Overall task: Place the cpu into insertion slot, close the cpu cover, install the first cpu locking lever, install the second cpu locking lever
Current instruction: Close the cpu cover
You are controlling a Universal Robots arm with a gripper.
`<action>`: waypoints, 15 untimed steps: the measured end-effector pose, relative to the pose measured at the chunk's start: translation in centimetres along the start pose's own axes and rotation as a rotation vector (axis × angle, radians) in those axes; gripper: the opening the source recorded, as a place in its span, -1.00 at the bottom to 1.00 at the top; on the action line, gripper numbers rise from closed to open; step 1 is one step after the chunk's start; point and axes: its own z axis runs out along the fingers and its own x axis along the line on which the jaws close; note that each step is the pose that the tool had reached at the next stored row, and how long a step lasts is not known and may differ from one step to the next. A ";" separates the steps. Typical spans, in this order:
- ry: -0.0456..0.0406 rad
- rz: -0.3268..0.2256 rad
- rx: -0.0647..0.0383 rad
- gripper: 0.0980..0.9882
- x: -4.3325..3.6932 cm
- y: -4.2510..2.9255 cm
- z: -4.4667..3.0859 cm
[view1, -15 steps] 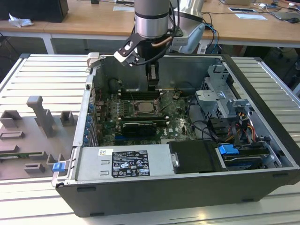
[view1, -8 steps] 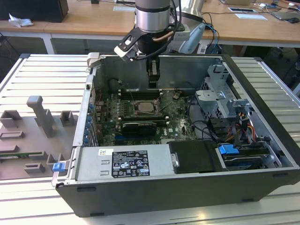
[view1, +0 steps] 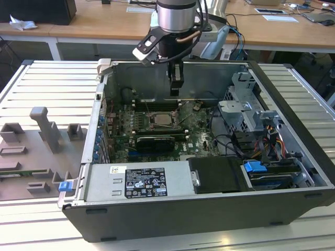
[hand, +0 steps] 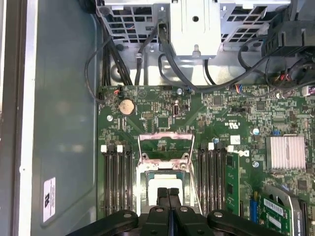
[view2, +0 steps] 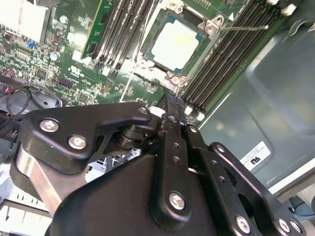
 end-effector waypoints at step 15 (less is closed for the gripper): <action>-0.0001 0.000 0.000 -0.98 0.04 1.52 0.14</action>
